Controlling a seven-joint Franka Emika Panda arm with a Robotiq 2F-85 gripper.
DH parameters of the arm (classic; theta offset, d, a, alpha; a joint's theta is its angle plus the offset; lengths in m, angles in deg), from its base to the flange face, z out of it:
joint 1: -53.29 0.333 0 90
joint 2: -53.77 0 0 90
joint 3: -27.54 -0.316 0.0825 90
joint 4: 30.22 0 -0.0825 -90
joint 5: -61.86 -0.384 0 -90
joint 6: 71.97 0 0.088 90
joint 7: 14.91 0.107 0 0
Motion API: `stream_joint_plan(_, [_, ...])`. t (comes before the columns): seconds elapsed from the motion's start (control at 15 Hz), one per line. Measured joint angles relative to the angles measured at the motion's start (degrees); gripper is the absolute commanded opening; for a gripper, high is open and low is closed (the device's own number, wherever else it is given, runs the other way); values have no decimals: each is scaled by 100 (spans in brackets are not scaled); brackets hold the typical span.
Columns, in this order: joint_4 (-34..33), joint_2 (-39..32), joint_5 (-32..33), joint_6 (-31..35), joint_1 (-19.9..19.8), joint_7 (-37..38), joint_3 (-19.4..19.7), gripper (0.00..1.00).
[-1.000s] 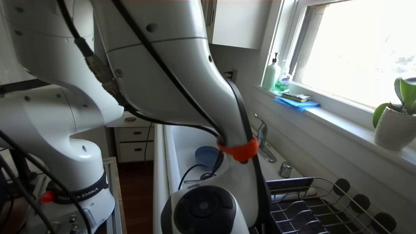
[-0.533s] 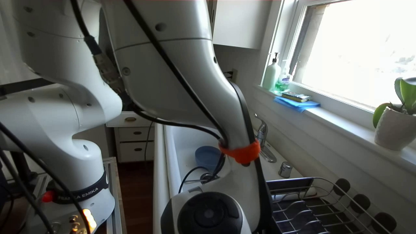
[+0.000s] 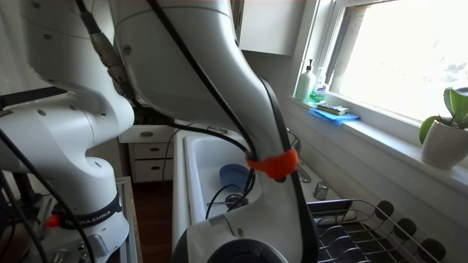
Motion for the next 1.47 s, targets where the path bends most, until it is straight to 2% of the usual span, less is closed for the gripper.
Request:
stream_joint_plan(0.2, [4,217,423,-413,231,351,454,0])
stream_joint_plan(0.47, [24,513,1323,-479,481,1235,910,0])
stream_joint_plan(0.53, [25,587,1612,-479,498,1489,960,25])
stream_joint_plan(0.6, [26,652,1911,-482,524,1746,1018,26])
stream_joint_plan(0.87, [23,762,2782,-731,671,2380,1108,53])
stream_joint_plan(1.27, [23,754,2971,-1048,956,2483,1073,95])
stream_joint_plan(1.47, [22,681,2991,-1075,1003,2483,1073,100])
